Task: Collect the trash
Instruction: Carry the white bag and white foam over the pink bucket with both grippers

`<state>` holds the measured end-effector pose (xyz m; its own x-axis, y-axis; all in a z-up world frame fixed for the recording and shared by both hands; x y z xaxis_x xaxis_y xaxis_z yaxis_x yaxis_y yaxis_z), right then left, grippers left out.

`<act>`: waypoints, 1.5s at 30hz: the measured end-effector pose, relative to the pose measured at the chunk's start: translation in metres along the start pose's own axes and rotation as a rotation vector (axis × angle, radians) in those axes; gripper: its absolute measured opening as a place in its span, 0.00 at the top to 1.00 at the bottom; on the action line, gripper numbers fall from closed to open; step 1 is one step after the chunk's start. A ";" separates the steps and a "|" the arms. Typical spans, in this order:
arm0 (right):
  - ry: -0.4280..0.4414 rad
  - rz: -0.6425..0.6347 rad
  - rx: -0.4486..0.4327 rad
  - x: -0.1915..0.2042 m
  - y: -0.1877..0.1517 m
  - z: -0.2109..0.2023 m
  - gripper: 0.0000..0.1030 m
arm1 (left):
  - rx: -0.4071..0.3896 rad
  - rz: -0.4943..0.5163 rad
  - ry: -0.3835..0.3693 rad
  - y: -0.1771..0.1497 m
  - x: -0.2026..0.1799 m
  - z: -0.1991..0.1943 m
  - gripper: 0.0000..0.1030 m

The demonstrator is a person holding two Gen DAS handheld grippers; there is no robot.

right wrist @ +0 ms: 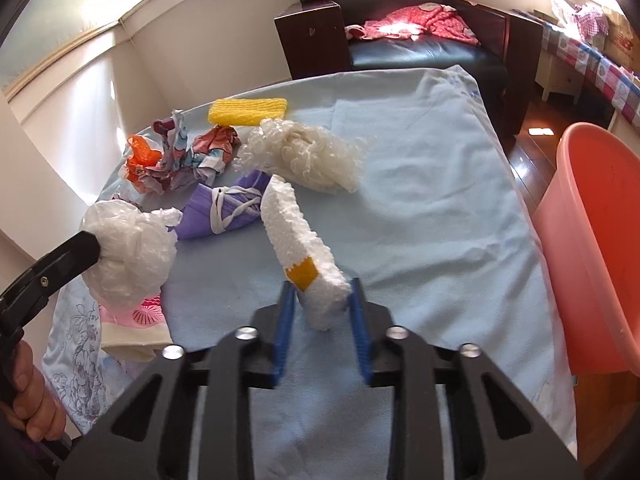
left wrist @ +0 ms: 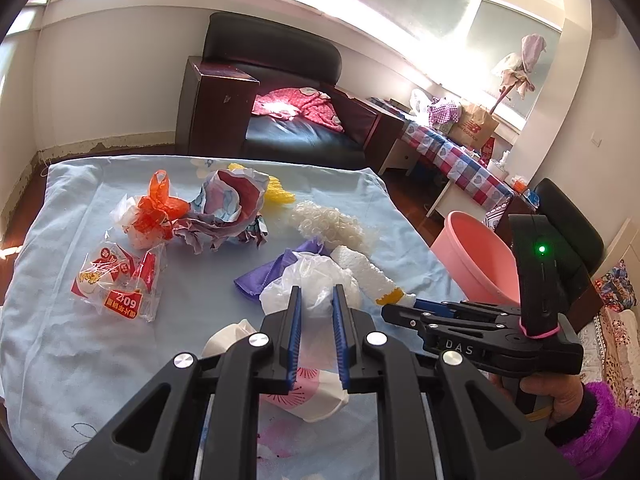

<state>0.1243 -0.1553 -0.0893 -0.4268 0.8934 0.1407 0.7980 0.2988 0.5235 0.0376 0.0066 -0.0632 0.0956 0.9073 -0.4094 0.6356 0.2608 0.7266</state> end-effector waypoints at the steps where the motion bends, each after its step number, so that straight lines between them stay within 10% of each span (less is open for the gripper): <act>1: 0.005 0.006 -0.013 -0.001 -0.001 -0.004 0.76 | -0.001 0.001 -0.001 0.000 -0.001 -0.001 0.87; 45: -0.114 0.342 -0.320 -0.136 -0.044 -0.149 0.76 | -0.114 0.194 -0.162 0.030 -0.143 0.015 0.86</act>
<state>0.0839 -0.3394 -0.0059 -0.0989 0.9588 0.2661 0.7058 -0.1209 0.6980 0.0550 -0.1204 0.0090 0.3347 0.8817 -0.3326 0.5038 0.1309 0.8539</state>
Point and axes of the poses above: each gripper's, at about its wrist camera, not at the fingertips, and z roughly the way its jaws point, x to its left, y to its top, the point moved 4 cm from there along z, roughly the way its jaws point, and after that the axes turned 8 degrees about -y, right-handed, at the moved point
